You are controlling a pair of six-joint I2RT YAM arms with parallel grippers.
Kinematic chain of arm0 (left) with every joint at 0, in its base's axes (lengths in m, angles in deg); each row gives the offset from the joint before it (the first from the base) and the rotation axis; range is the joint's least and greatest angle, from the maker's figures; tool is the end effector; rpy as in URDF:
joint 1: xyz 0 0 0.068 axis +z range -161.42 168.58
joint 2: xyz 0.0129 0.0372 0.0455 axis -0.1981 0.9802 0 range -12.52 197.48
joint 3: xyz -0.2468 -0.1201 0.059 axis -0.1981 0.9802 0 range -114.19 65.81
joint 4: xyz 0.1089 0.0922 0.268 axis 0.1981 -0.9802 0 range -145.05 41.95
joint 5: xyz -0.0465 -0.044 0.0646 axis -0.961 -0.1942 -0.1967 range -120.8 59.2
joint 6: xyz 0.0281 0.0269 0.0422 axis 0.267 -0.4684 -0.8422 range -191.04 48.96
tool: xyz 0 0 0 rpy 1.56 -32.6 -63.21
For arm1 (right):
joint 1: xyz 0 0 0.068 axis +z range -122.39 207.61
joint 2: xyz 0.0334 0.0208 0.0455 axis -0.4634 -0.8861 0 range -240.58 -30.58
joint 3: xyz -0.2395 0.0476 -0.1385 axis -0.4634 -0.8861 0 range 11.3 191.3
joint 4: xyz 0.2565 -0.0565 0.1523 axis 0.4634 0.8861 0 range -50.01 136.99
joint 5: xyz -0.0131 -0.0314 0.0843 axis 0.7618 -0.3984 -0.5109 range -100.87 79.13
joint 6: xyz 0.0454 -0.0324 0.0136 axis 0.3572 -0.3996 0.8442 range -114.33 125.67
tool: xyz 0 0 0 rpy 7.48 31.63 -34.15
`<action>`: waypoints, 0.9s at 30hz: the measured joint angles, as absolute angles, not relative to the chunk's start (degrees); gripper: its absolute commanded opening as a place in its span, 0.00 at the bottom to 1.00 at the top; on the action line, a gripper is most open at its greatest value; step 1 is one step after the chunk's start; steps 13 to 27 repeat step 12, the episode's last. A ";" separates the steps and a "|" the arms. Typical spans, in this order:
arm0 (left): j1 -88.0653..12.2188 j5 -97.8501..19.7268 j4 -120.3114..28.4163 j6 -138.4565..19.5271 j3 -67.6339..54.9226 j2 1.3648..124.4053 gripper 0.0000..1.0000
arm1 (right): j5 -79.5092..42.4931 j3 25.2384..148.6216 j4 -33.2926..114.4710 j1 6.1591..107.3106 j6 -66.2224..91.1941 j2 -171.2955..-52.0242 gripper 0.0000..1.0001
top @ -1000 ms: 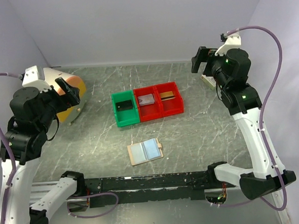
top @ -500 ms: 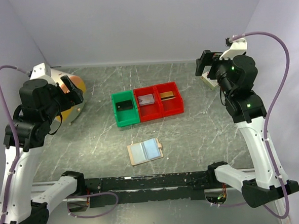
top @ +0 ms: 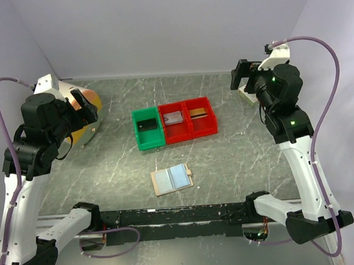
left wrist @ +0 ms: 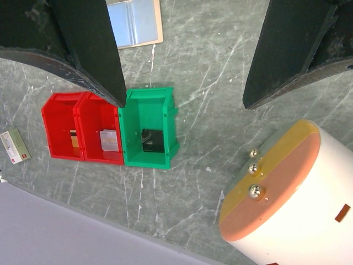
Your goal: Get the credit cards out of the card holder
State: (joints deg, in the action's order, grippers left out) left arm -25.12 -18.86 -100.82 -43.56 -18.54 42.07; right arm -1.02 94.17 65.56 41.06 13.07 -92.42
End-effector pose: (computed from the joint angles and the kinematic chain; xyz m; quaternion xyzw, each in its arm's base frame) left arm 0.1853 -0.0365 0.4867 -0.1566 0.8165 -0.1118 0.5444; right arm 0.2485 0.0523 0.5044 0.0195 0.7339 0.0603 0.6763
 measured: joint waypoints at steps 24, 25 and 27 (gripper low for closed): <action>-25.12 -18.86 -101.11 -43.56 -18.57 42.07 0.99 | -0.80 94.12 65.51 41.06 12.85 -92.58 1.00; -25.12 -18.86 -101.11 -43.56 -18.57 42.07 0.99 | -0.80 94.12 65.51 41.06 12.85 -92.58 1.00; -25.12 -18.86 -101.11 -43.56 -18.57 42.07 0.99 | -0.80 94.12 65.51 41.06 12.85 -92.58 1.00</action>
